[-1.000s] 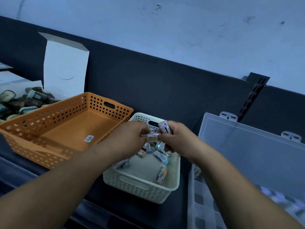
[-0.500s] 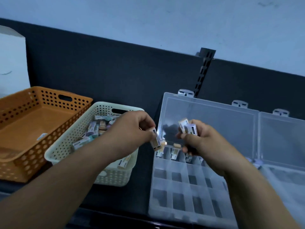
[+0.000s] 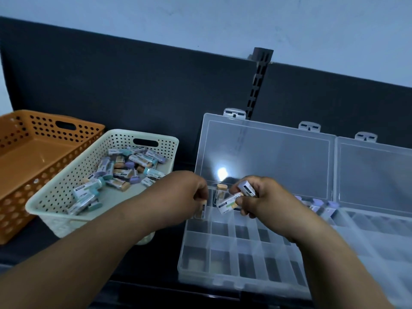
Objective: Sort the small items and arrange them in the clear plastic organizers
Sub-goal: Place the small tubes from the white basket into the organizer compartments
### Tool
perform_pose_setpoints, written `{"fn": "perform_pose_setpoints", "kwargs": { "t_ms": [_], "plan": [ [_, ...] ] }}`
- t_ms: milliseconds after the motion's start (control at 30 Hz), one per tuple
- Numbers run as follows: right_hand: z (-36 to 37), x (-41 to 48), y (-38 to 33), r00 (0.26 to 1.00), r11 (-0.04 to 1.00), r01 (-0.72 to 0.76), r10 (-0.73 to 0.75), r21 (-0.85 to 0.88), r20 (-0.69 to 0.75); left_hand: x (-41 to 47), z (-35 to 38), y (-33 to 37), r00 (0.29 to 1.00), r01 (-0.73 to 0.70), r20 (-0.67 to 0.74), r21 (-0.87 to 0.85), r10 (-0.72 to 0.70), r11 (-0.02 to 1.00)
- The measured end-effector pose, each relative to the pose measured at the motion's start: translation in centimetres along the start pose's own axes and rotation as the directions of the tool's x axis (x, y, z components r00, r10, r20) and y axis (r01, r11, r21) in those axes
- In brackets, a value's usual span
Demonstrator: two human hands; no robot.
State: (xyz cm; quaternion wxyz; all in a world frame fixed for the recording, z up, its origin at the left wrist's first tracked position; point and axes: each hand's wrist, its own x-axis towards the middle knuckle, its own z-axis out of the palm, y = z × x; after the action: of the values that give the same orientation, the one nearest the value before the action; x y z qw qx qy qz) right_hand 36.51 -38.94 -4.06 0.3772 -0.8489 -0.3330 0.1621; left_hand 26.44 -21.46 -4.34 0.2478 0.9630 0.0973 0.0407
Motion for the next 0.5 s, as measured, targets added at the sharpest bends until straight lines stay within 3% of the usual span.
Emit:
{"fn": "perform_pose_setpoints", "kwargs": {
  "t_ms": [267, 500],
  "plan": [
    [0.6, 0.4, 0.1, 0.999, 0.973, 0.042, -0.041, -0.229, 0.011, 0.4, 0.5, 0.0, 1.0, -0.011, 0.015, 0.108, 0.009, 0.994],
    [2.1, 0.8, -0.1, 0.998, 0.952, 0.063, -0.06, -0.299, 0.018, 0.4, 0.8, 0.0, 0.999, -0.048, 0.011, 0.19, 0.047, 0.981]
  ]
}}
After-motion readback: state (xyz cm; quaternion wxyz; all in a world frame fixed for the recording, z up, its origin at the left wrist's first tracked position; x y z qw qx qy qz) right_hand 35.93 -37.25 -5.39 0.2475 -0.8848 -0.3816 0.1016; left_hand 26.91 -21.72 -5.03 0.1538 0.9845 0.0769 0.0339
